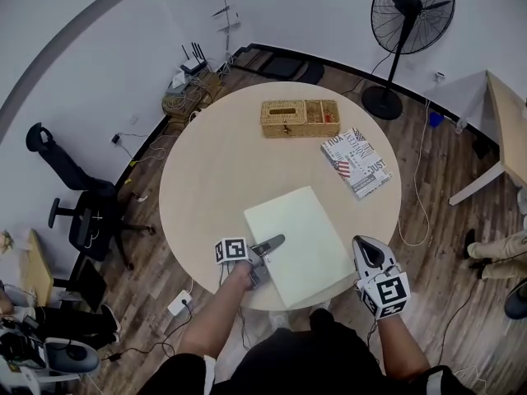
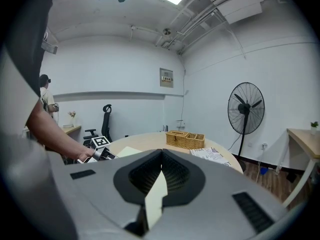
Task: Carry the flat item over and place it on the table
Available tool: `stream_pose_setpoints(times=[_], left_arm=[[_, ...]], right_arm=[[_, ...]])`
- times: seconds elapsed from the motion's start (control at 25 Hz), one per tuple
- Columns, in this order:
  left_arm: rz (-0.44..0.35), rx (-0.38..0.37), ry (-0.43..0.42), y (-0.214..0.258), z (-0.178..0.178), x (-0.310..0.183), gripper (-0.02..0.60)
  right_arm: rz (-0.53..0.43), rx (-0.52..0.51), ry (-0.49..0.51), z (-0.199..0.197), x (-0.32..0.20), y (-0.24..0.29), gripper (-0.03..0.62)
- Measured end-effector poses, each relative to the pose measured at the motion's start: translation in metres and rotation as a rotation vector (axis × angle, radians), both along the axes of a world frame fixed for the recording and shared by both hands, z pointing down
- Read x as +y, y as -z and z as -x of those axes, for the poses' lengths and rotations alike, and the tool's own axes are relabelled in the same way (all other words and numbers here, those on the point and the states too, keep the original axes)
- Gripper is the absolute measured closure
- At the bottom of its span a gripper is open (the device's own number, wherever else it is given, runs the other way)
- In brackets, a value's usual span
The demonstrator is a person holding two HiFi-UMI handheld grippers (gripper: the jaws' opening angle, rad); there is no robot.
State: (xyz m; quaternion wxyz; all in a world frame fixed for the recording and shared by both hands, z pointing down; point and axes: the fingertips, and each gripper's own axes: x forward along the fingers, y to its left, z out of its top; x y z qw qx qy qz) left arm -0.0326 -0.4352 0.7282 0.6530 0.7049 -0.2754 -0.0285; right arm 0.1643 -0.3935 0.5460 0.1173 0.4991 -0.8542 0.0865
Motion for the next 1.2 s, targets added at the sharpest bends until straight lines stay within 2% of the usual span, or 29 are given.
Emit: stream_pose_setpoints(times=[0.16,0.44,0.72,0.88,1.04,1.2], left_arm=[[-0.027,-0.109,0.038,-0.004,0.006,-0.004,0.24],[-0.048,-0.303,0.109,-0.014,0.023,-0.001,0.184],[-0.069,-0.515,0.097,-0.016,0.046,0.01,0.148],[-0.197,-0.743,0.073,-0.003,0.066,0.004,0.149],[-0.348,-0.859,0.094,0.031,0.075,-0.007,0.149],[-0.531,-0.935,0.109,0.072,0.075,-0.012,0.149]], right_arm=[[-0.004,-0.003,0.018,0.006,-0.003,0.001,0.595],[-0.088,0.055,0.065,0.021,-0.003,0.014,0.595],[-0.094,0.057,0.079,0.029,-0.004,0.019,0.595],[-0.093,0.053,0.088,0.033,-0.007,0.018,0.595],[-0.093,0.046,0.102,0.041,-0.008,0.02,0.595],[-0.094,0.03,0.117,0.051,-0.012,0.02,0.595]])
